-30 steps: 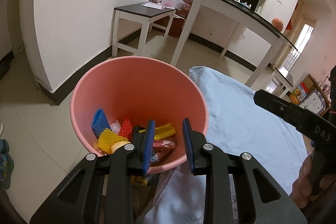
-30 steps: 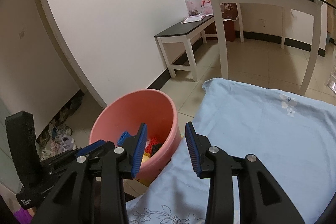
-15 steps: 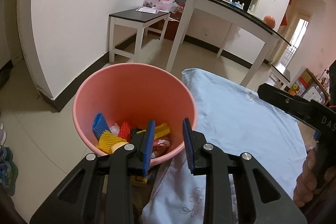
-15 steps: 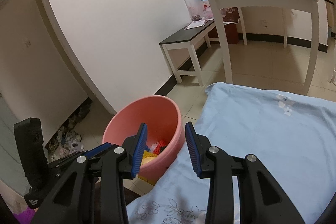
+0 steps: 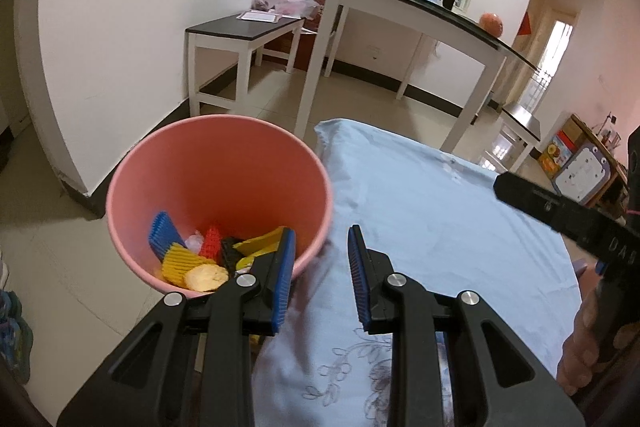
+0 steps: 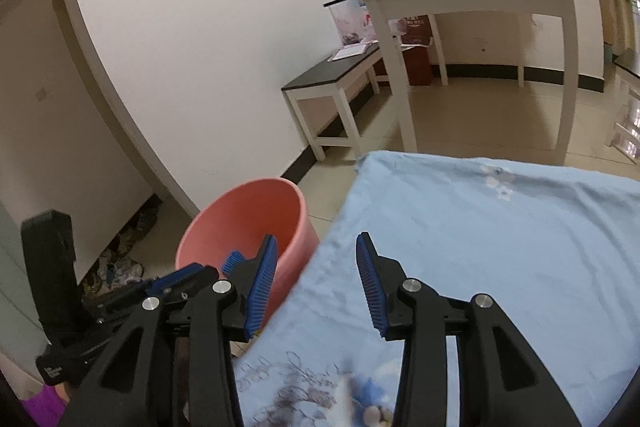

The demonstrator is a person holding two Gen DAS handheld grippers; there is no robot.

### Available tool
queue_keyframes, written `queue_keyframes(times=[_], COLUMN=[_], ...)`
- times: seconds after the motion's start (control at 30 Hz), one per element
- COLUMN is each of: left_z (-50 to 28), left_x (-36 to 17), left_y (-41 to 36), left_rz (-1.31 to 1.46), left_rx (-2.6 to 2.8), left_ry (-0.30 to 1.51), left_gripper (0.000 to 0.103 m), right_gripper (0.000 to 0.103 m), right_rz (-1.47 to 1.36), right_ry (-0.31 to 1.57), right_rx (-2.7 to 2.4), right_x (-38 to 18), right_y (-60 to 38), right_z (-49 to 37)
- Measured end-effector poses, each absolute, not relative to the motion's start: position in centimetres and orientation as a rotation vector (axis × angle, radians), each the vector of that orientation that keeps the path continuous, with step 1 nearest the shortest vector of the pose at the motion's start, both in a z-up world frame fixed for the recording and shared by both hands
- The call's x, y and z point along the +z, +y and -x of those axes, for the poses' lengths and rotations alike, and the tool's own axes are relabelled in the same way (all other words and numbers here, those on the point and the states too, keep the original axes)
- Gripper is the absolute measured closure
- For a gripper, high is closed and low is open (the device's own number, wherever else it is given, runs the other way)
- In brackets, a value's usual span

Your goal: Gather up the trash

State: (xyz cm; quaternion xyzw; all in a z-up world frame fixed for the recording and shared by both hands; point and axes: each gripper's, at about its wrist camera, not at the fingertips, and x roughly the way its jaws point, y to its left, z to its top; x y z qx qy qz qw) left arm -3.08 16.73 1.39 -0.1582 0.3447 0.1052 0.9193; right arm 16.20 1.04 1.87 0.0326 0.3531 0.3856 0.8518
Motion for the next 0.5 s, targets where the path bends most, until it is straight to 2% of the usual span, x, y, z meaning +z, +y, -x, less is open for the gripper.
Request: queue_keyframes(times=[0.5], left_z=[2.6], left_x=[1.6], left_y=[13.2], left_rz=[0.239], left_rx=[0.278], left_ry=[0.691], left_gripper=[0.076], right_gripper=[0.052], right_rz=[-0.024], right_ry=[0.719], right_rx=[0.761], right_x=[0.1], right_y=[-0.6], right_z=[-14.1])
